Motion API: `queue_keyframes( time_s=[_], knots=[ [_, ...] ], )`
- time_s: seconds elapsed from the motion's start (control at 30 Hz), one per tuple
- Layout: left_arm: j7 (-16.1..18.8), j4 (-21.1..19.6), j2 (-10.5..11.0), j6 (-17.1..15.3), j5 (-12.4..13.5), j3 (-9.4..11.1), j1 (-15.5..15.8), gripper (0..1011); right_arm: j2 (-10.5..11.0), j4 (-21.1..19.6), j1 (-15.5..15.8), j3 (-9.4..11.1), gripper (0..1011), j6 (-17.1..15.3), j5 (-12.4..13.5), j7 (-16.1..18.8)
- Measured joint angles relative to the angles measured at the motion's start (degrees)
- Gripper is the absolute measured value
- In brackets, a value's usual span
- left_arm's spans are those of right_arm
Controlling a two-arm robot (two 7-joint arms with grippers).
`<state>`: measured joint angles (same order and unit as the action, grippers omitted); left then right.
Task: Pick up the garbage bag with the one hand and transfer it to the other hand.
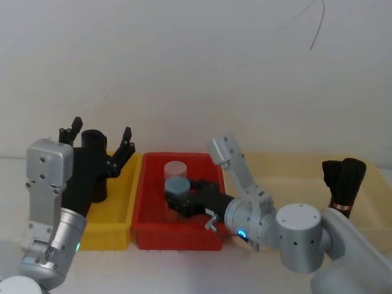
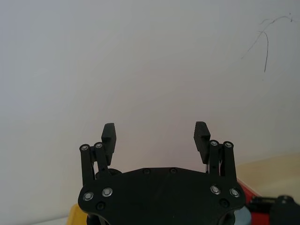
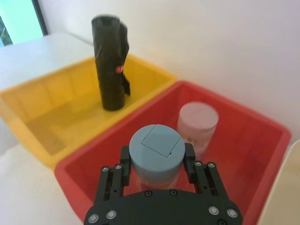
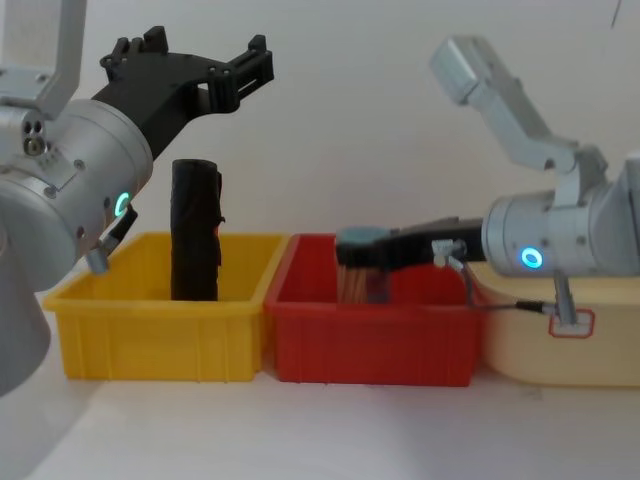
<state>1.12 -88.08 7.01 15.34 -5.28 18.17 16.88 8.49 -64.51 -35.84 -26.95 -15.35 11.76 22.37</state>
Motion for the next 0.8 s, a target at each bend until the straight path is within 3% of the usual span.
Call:
queue_keyframes(
  time_s=[0.4,0.8],
  knots=[
    [0.0,0.0,0.0,0.0,0.0,0.0,0.0,1001,1.45,-5.76,-0.1,2.9,646,1.65,0.23,-2.14],
    [0.0,0.0,0.0,0.0,0.0,0.0,0.0,1001,5.6,-10.85,1.52,7.11,646,0.38,-0.2,-4.69]
  ],
)
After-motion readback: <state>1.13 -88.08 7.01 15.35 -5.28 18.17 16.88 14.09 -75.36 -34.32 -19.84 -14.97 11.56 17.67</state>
